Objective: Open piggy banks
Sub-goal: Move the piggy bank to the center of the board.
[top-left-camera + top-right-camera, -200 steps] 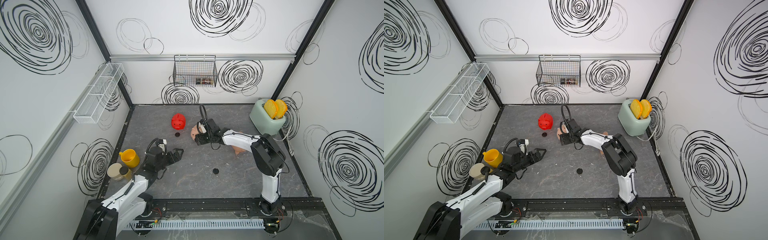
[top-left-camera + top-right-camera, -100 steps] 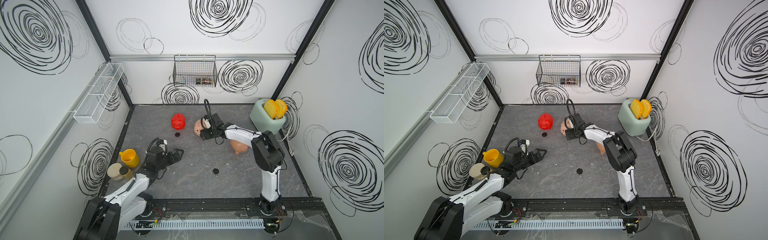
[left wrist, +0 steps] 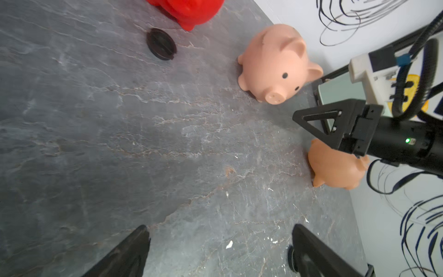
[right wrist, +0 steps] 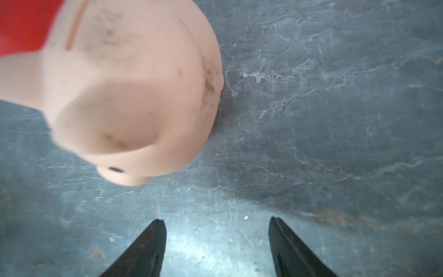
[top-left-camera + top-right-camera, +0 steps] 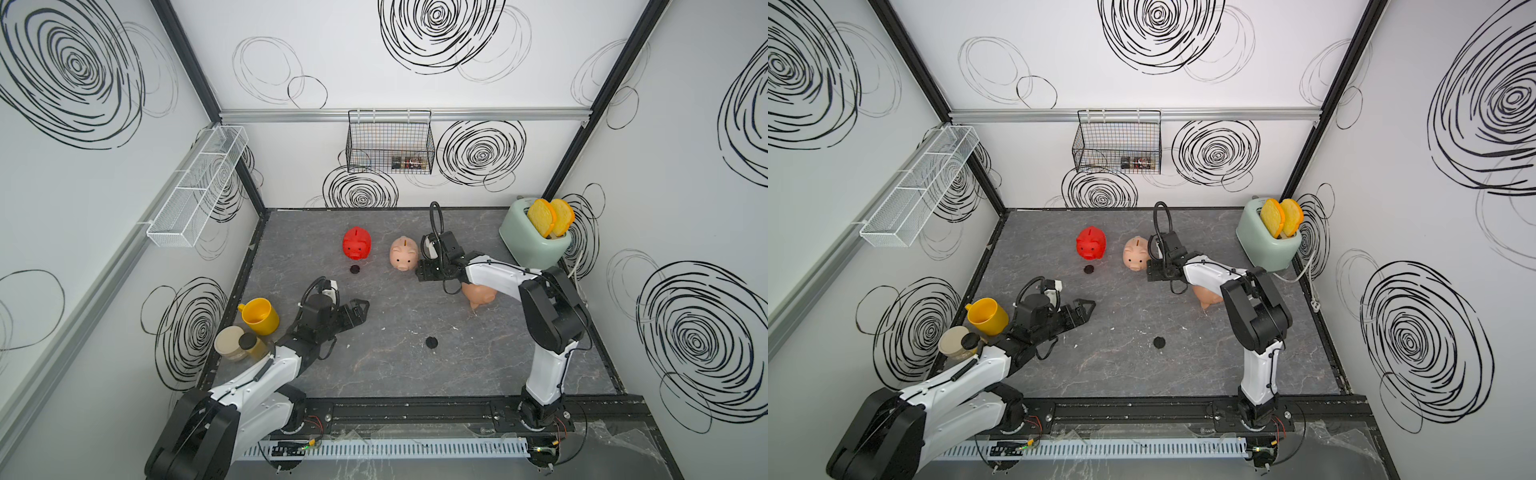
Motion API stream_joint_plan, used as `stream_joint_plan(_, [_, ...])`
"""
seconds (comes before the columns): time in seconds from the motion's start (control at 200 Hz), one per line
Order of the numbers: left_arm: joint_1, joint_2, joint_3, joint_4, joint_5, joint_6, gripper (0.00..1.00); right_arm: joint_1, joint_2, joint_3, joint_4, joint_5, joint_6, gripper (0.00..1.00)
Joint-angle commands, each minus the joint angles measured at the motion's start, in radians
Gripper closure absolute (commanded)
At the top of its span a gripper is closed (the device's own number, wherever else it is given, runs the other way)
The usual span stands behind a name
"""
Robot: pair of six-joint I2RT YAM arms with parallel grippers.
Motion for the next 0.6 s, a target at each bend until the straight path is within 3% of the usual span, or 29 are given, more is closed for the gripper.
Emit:
stream_joint_plan(0.0, [-0.057,-0.011,0.036,0.059,-0.11,0.033,0.04,0.03,-0.054,-0.028,0.125,-0.057,0.036,0.17])
stream_joint_plan(0.21, [-0.047,0.023,0.04,0.142,-0.078,0.027,0.04,0.089,0.032,0.079,0.055,0.095,0.117,0.0])
stream_joint_plan(0.595, [0.072,0.049,0.032,0.18,0.037,0.013,0.04,0.096,0.17,0.254,-0.041,0.142,0.131,0.02])
